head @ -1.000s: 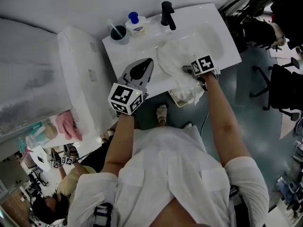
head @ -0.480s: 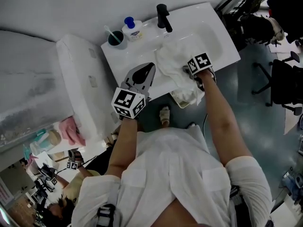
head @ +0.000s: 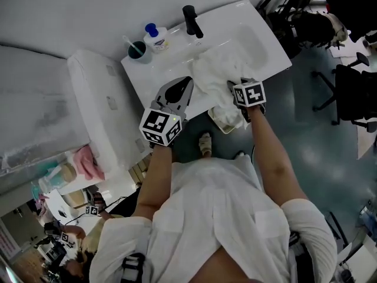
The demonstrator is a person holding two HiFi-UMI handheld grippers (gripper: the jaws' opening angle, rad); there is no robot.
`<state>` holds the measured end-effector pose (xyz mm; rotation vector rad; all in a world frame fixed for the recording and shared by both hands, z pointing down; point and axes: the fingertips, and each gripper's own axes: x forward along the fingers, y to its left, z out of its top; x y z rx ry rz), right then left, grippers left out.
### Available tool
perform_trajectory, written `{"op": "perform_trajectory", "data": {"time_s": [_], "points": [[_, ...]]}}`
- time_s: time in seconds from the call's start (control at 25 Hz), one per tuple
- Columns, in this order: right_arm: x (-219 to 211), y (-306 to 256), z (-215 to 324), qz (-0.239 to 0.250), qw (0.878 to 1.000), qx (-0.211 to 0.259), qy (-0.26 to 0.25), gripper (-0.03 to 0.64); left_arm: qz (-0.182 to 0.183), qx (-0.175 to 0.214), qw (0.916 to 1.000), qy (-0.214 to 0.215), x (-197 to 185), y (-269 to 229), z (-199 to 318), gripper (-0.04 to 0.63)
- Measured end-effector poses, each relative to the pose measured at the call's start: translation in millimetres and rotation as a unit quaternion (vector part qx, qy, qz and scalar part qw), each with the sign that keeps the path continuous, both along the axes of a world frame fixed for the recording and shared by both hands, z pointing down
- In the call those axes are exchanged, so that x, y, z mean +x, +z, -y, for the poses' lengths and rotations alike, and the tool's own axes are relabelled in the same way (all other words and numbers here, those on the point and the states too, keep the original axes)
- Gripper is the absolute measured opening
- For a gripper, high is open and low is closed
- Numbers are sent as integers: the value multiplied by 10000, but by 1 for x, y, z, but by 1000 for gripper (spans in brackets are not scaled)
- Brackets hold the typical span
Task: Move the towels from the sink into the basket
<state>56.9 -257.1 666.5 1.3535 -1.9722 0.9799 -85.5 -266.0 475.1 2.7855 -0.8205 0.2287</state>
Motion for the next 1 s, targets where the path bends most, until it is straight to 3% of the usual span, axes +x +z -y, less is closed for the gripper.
{"op": "perform_trajectory", "data": {"time_s": [0.4, 1.0], "points": [[56, -61, -49, -40, 9903, 1182, 731, 106, -5, 191, 9993, 322, 47, -21, -37, 17], [170, -120, -179, -295, 9721, 1823, 1445, 106, -150, 222, 9938, 1080, 164, -33, -132, 17]]}}
